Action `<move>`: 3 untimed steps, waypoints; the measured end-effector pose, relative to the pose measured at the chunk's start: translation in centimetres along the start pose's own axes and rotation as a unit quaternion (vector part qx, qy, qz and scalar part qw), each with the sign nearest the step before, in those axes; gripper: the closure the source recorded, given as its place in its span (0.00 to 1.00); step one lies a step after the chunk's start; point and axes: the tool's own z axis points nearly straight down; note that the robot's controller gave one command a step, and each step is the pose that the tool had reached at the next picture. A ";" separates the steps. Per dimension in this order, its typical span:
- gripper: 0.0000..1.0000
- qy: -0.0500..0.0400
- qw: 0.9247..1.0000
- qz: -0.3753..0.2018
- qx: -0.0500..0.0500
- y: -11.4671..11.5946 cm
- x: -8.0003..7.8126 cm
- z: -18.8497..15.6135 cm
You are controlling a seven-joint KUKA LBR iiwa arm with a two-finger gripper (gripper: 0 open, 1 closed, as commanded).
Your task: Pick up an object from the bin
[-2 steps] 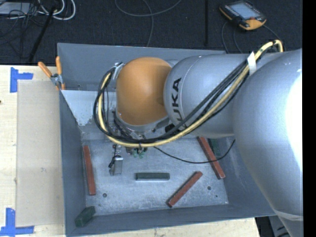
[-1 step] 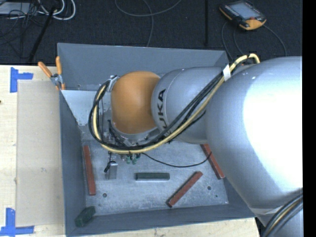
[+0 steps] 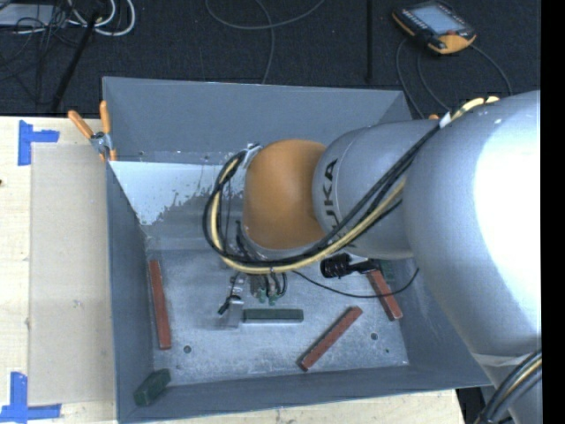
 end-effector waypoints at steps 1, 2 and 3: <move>0.00 -0.003 1.000 0.001 0.000 -1.4 -1.6 -4.9; 0.00 -0.008 0.997 -0.080 -0.001 -4.0 -3.5 -4.6; 0.00 -0.004 0.995 -0.096 0.000 -7.6 -1.9 -0.5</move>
Offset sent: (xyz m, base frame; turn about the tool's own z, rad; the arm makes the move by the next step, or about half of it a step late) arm 0.0371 -0.0692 0.0102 -0.1702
